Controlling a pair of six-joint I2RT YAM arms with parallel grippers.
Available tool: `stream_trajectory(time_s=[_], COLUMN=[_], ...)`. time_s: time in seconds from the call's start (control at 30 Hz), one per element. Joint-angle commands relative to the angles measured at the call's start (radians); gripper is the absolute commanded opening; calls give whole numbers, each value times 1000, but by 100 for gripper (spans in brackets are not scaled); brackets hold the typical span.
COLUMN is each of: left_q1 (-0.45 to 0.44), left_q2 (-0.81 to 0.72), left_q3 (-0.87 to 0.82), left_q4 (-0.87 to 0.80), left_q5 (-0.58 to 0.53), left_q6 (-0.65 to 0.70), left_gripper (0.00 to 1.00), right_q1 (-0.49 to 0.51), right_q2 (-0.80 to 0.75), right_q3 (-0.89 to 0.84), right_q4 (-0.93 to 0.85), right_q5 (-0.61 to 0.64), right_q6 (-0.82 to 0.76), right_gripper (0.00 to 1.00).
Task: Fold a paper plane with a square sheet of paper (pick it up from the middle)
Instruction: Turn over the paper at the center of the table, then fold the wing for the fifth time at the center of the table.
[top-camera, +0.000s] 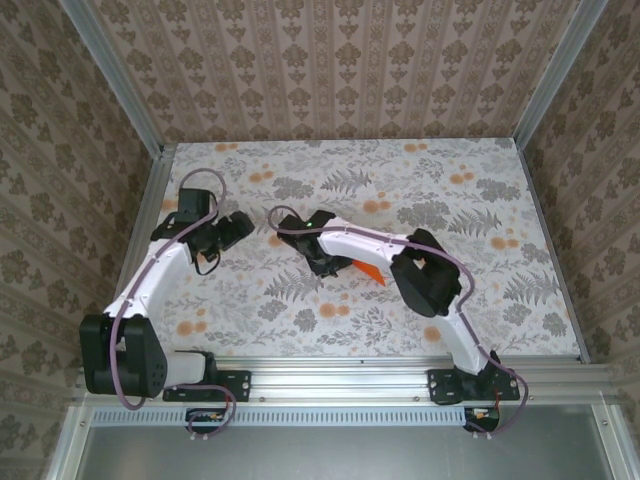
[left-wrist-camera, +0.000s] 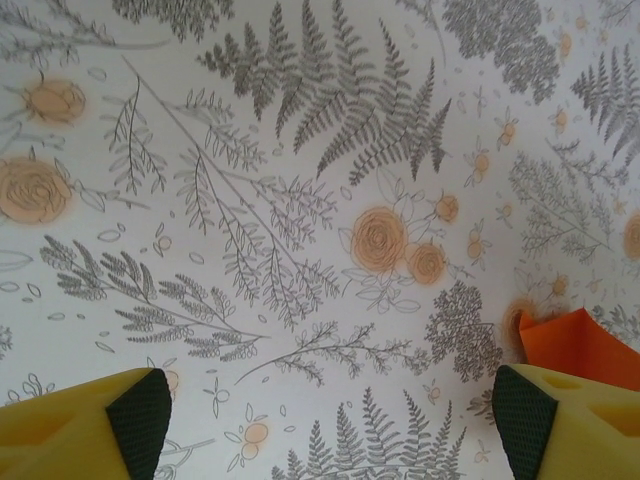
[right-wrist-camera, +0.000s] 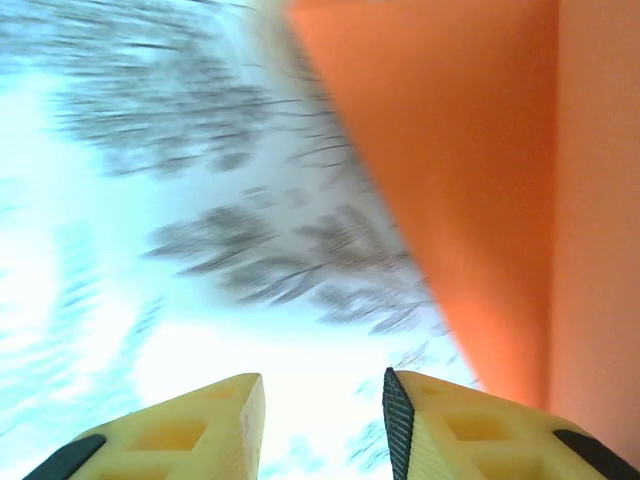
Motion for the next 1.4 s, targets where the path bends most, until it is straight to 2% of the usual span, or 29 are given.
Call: stream_trajectory(time_s=[0.0,0.13,0.27,0.43,0.6,0.77,1.03,1.27,1.37], left_q1=[8,1,-27,-64,-104,-141,-208,-315,-400], left_q2=[-21,-19,-19,-14,0,9,32,103,141], left_q3=[-37,-77,-103,-124,-129,-133,-142,-183,-202], left_q4=[40,78,91,99,112,121,165,329,428], left_q5=[55,114,132,128,119,108,111,144,143], left_q6=[-33,-36,-36,-46,-62,-78,-108,-213,-274], left_gripper=[88,89,89,89,89,89,89,89,87], right_q1=[7,-44,-150,-255,-299,-316,-358,-389,-391], right_q2=[-152,-284,-373,-390,-348,-295,-247,-249,-256], right_q3=[-64,-201,-361,-476,-494,-485,-511,-586,-618], right_q4=[80,161,242,275,286,314,362,438,464], right_q5=[-176,-199,-254,-318,-335,-380,-374,-485,-531], right_q6=[-18,-51,-163,-299,-345,-345,-296,-198,-114], right_gripper=[39,38,36,29,28,29,25,22,18])
